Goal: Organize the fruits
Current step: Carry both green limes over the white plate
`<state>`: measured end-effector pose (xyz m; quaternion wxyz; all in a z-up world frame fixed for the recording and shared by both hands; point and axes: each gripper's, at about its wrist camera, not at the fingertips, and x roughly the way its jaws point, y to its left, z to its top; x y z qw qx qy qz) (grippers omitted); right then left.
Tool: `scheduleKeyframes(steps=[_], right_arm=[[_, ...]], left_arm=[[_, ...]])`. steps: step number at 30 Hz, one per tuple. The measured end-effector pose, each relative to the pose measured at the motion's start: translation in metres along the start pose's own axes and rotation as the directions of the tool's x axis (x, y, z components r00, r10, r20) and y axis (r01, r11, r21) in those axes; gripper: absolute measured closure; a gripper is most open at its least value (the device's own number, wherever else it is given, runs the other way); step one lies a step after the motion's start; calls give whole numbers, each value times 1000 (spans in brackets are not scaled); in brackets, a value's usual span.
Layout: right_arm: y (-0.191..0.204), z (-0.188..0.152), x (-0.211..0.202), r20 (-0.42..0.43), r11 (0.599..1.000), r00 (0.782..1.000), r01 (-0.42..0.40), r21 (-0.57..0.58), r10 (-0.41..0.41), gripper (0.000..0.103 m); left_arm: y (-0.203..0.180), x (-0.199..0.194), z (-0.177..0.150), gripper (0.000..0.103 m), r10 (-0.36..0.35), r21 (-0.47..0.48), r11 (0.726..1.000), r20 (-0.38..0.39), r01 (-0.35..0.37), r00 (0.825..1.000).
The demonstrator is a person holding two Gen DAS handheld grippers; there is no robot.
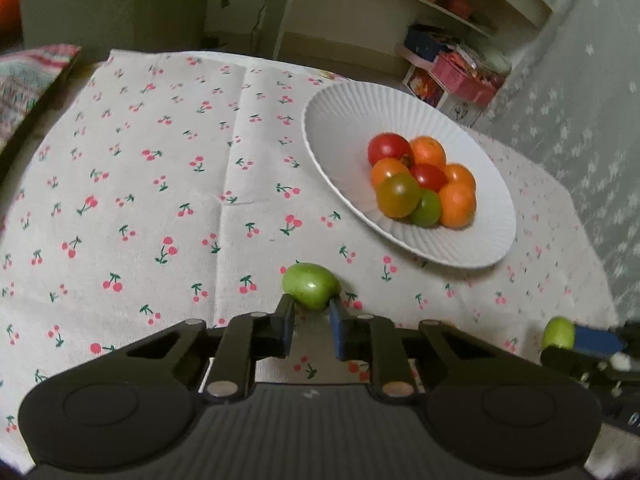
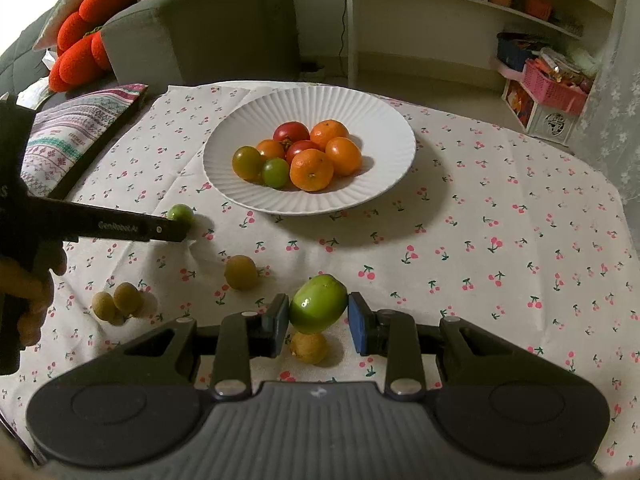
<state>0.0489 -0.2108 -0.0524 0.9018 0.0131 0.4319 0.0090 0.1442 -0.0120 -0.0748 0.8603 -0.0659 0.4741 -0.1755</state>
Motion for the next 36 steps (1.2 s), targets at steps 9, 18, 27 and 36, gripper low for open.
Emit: scheduleKeyframes(steps=[9,18,27,36], right_arm=[[0,1,-1,3,1000,1000,-9,7,9,74],[-1,0,-1,5,1000,1000,-12,7,12,74],[1,0,-1,4,1000,1000,-14,1,14,74],[-3,10,1,30,1000,999,-9,-6,9,74]], left_arm=[[11,-7,6,103,-45,-76,996,0,45,999],[21,-8,13,70,-45,-120,992,19,47,999],[-3,9,5,83,0,48,999,47,-2,999],[0,-9,16,88,-67,3,998,79,67,995]])
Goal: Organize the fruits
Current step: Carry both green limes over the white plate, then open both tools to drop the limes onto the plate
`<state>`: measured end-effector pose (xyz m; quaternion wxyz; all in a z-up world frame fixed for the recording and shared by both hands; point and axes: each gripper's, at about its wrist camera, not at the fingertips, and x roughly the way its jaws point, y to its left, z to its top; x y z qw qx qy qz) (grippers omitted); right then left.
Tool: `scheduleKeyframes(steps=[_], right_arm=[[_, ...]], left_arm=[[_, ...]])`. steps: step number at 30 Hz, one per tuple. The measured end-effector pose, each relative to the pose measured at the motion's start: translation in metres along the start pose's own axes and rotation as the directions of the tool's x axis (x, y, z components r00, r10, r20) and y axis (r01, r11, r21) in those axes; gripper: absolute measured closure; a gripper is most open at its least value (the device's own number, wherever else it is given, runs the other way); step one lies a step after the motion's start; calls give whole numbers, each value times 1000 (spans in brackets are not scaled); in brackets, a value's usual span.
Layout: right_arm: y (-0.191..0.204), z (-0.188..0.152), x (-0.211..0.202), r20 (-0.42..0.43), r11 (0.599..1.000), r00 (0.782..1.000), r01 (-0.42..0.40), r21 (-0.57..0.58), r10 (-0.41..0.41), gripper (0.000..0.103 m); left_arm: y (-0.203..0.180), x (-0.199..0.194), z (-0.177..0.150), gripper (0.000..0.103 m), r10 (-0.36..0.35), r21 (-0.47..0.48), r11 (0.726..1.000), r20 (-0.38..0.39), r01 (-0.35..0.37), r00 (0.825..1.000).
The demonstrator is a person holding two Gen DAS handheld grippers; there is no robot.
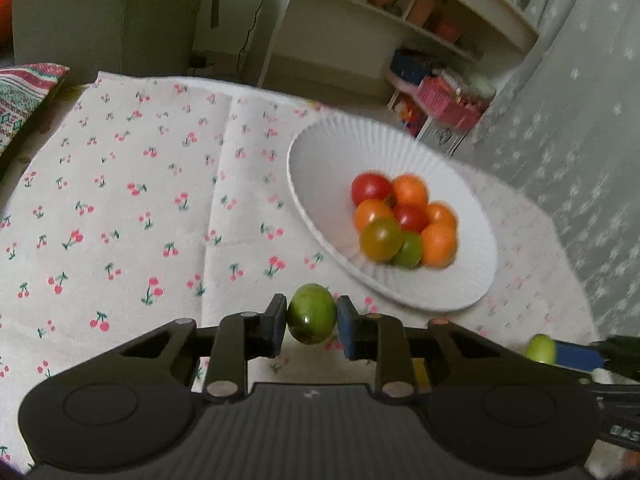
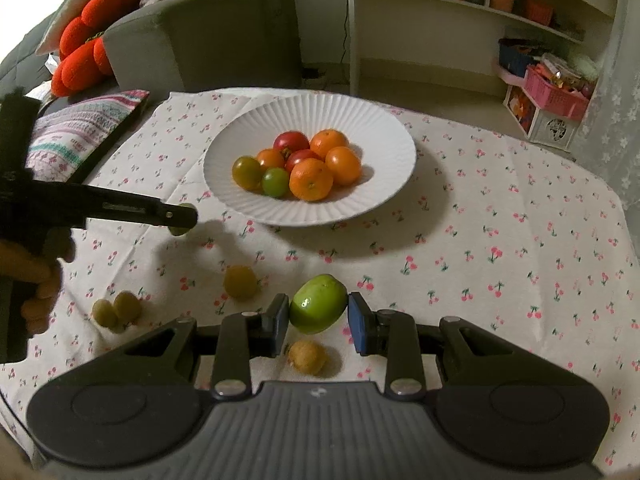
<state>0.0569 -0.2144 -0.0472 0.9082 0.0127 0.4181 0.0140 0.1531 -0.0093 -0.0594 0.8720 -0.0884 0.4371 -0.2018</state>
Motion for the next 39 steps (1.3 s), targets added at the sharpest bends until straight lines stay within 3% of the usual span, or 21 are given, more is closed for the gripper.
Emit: scheduleKeyframes(steps=[13,32,39], right_arm=[[-27,42,22,74,1000,997,27,13,-28,74],[-48,70,70,84,998,995,44,35,-47,74],[-51,74,75,88,998,996,9,56,-14,74]], left_arm=[[0,0,45,88,-57,-67,996,129,66,990],[-7,54,63,88,-70,-66,995,81,76,994],[-9,62,62,88,-72,-68,995,73,77,995]])
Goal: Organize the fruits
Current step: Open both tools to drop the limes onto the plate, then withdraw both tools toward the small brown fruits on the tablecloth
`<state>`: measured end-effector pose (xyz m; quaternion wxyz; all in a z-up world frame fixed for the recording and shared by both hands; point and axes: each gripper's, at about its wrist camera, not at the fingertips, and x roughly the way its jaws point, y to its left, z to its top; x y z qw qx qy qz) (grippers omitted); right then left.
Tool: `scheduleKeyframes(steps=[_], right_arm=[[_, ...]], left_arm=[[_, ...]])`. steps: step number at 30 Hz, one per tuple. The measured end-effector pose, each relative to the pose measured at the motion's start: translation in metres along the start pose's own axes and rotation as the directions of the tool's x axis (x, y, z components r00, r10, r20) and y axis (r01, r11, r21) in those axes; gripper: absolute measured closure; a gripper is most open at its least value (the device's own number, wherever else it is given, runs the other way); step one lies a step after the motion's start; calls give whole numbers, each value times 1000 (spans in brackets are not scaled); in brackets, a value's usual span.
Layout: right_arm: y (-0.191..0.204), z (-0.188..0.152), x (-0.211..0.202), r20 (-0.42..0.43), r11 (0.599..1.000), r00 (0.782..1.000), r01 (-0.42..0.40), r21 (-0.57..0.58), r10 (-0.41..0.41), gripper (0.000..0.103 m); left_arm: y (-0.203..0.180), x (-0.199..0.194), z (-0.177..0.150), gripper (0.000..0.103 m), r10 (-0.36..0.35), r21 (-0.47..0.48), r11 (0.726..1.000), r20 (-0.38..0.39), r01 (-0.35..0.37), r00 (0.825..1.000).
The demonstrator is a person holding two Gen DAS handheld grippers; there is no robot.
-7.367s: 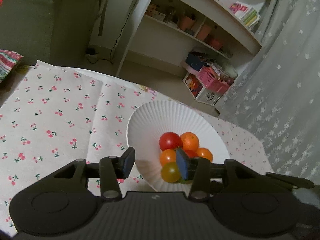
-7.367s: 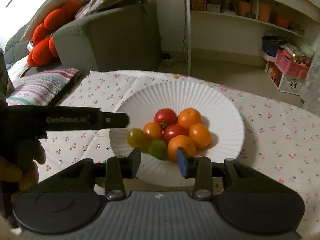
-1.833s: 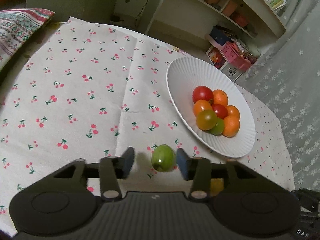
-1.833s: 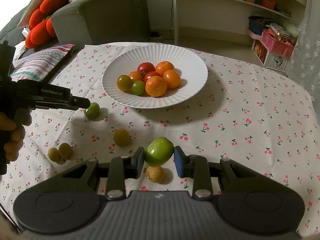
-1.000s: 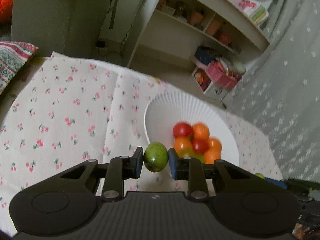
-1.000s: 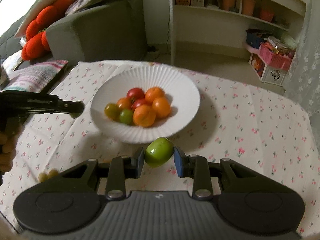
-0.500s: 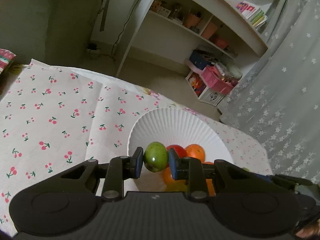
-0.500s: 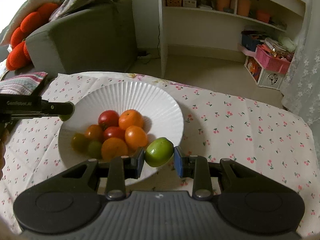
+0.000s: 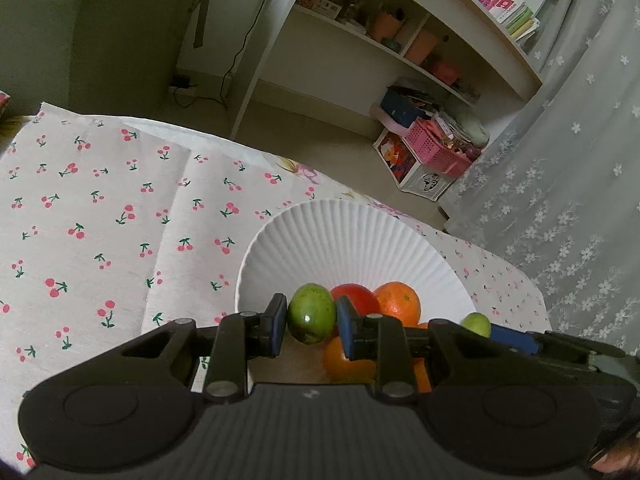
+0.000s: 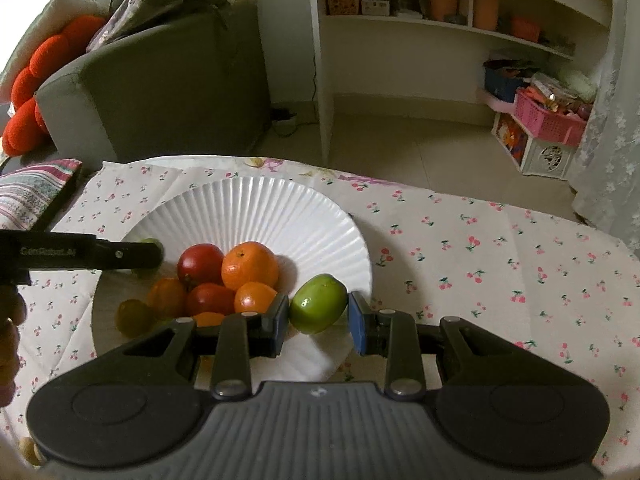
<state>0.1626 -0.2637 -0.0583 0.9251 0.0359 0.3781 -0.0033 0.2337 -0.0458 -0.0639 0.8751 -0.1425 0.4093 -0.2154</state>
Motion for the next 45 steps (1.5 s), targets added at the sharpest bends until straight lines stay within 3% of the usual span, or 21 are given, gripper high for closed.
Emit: scheduleKeyframes(steps=[14,23,29,37,41,45], right_arm=[[-2,2,-4,33,999,999,-1,37,0,72],[10,4,-21,41,999,999,-20,31,19,72],[26,2,-37,22,1000,1000,11,-16,-10,69],[44,-17,-70,-12,1000,1000,16,-9,-16,55],[53,-24,-76,-26,998,998,51,-40,-52,55],[61,-24,-88,-31,999,999,22,-33,-23,55]], left_arm=[[7,-6,3,85,-29,-41,999,-5,29,1000],[4,-34,5,82,-36,-7,999,16,36,999],[-4,-54,-4,77,8,46,999,27,-9,1000],[-12,-81,-18,69,86,128,987,64,-93,994],[-10,-94,-28,66,119,164,978,63,-128,991],[-3,-106,-38,61,153,156,975,53,-159,987]])
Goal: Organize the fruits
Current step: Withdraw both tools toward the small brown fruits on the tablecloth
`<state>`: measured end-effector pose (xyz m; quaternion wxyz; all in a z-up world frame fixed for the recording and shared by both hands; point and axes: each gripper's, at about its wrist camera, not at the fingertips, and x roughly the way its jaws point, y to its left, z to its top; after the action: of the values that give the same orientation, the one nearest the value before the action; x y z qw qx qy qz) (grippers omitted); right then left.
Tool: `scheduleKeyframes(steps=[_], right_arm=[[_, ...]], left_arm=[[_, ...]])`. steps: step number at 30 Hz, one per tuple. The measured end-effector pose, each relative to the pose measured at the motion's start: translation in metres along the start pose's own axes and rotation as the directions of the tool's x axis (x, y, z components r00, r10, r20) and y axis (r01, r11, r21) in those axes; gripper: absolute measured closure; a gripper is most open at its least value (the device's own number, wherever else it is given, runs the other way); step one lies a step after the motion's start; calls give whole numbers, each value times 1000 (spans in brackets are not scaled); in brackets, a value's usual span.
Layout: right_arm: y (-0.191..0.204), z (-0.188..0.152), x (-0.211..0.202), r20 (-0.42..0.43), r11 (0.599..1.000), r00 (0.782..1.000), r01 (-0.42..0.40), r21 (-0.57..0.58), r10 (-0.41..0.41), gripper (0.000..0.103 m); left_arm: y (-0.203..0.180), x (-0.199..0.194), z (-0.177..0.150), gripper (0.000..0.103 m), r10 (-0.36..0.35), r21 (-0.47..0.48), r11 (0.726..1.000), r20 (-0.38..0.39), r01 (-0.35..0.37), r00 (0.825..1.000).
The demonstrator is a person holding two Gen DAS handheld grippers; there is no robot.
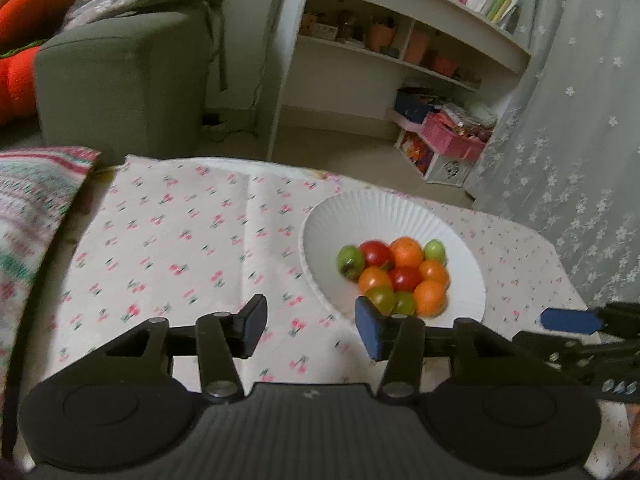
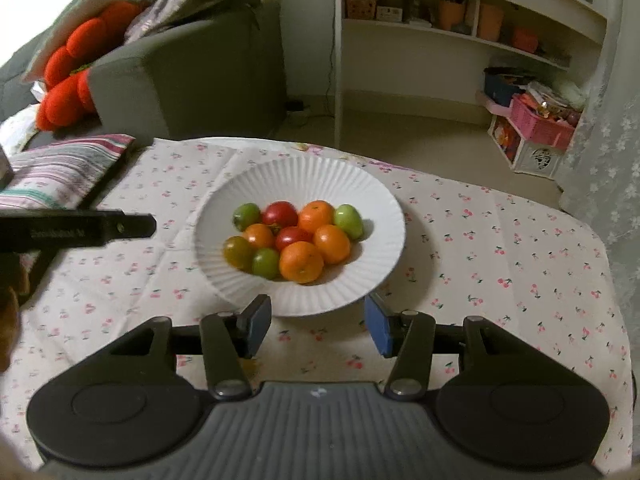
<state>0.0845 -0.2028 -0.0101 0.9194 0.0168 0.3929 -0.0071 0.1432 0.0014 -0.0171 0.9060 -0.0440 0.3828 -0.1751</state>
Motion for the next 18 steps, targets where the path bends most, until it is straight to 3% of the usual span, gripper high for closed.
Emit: scheduleKeyframes(steps=[3,11,18], right_arm=[[9,-7,-4,-24,1000,1000,-15,-7,15,48],[29,-33,3,-64,991,998,-29,-131,21,45],[24,-39,8,-77,992,997,-35,-124,26,42]], left_arm=[[1,-7,-10,56,13,11,1000,-18,-13,1000],[5,-25,-36,44,7,44,999,-57,-5,998],[9,-29,-47,39,57,81,995,-51,-53,997]])
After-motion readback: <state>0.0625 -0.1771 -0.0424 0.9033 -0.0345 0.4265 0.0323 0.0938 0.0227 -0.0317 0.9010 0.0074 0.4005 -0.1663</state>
